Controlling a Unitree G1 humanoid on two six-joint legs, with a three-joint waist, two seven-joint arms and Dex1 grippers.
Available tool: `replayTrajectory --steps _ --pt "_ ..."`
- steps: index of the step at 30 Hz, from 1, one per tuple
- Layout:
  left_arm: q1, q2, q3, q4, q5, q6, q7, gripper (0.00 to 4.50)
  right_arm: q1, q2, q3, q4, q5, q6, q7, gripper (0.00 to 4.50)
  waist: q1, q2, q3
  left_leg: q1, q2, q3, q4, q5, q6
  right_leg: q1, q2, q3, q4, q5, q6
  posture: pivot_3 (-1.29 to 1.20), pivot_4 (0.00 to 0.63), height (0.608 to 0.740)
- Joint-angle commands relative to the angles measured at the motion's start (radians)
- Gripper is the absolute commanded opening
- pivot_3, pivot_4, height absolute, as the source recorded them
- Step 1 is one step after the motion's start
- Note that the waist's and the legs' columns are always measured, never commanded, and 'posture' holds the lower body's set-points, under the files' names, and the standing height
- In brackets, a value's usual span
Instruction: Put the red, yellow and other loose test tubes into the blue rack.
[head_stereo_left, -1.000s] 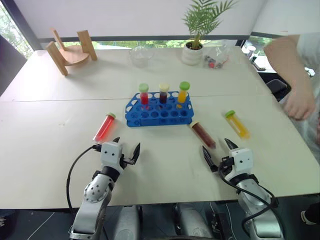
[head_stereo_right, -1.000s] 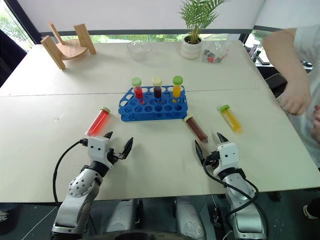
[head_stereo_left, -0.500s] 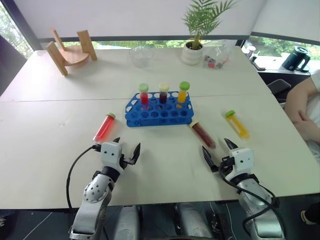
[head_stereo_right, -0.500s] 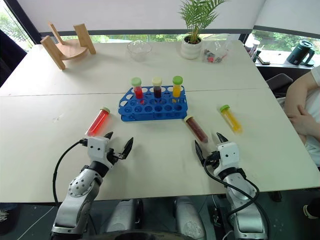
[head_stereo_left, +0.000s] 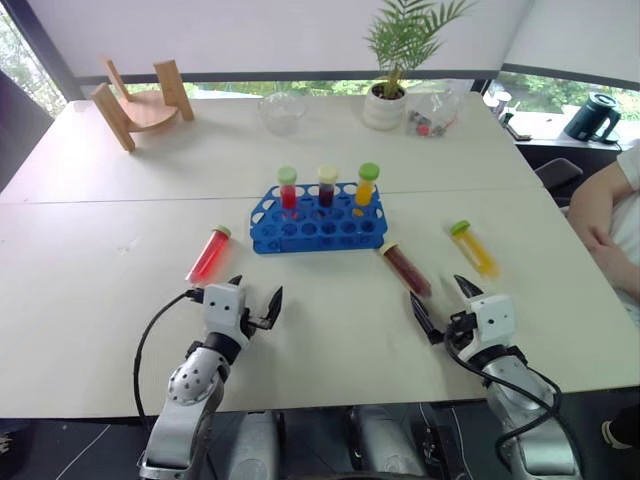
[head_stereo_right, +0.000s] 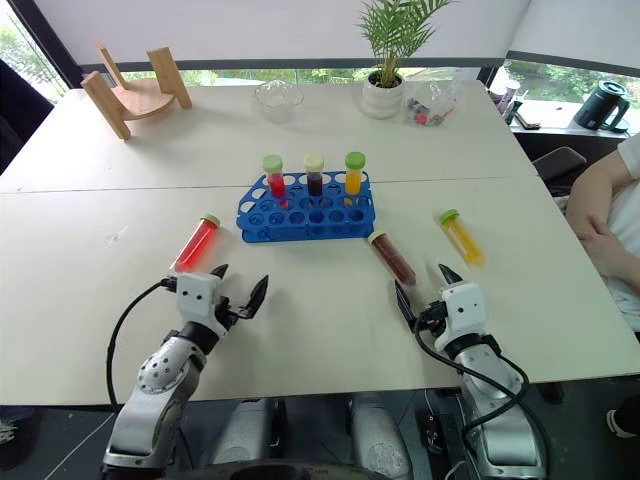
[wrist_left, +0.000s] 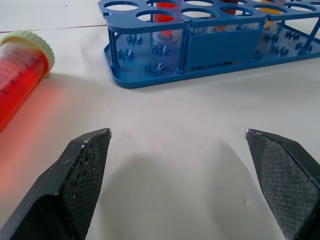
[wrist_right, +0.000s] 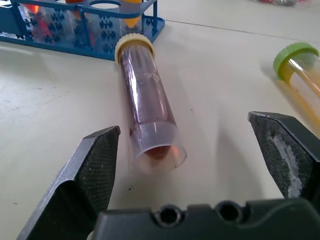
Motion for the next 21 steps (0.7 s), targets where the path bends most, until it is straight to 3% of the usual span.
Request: replayTrajectory --steps 1,4,7,11,15,21 --pt "-0.011 0.032 -0.001 -0.086 -0.04 0.047 -0.044 4.42 0.011 -0.057 -0.05 -0.094 0.055 0.017 0.061 4.5 0.0 0.0 0.0 0.0 0.0 0.0 0.0 0.0 0.0 0.0 0.0 0.0 0.0 0.0 0.0 0.0 0.15 0.74" --pt "-0.032 0.122 0.015 -0.161 -0.114 0.146 -0.144 4.42 0.005 -0.159 -0.11 -0.171 0.145 0.103 0.153 4.5 0.0 0.0 0.0 0.0 0.0 0.0 0.0 0.0 0.0 0.0 0.0 0.0 0.0 0.0 0.0 0.0 0.15 0.74" --pt "-0.065 0.282 0.048 -0.257 -0.269 0.286 -0.312 4.42 -0.068 -0.292 -0.208 -0.238 0.338 0.316 0.24 4.5 -0.005 0.0 0.001 0.0 0.001 0.0 0.0 0.0 0.0 0.0 0.0 0.0 0.0 0.0 0.0 0.0 0.15 0.74" --pt "-0.188 0.455 0.135 -0.275 -0.452 0.436 -0.453 4.42 -0.302 -0.517 -0.268 -0.146 0.51 0.717 0.273 4.5 -0.017 0.0 0.003 0.001 0.0 0.0 0.0 0.0 0.0 0.001 0.0 0.0 0.0 0.0 -0.001 0.0 0.15 0.74" --pt "-0.324 0.648 0.193 -0.207 -0.591 0.508 -0.678 4.42 -0.746 -0.729 -0.057 0.165 0.493 1.109 0.33 4.5 -0.027 0.002 0.006 0.001 0.0 0.001 0.001 0.0 0.0 0.0 0.0 0.0 0.0 0.001 -0.001 0.0 0.15 0.74" --pt "-0.432 0.69 0.182 -0.162 -0.635 0.534 -0.731 4.42 -1.099 -0.706 0.289 0.48 0.362 1.201 0.467 4.5 -0.026 0.002 0.006 -0.006 0.001 0.001 -0.003 -0.005 0.009 -0.007 0.0 -0.001 -0.003 -0.001 0.001 0.0 0.15 0.74"
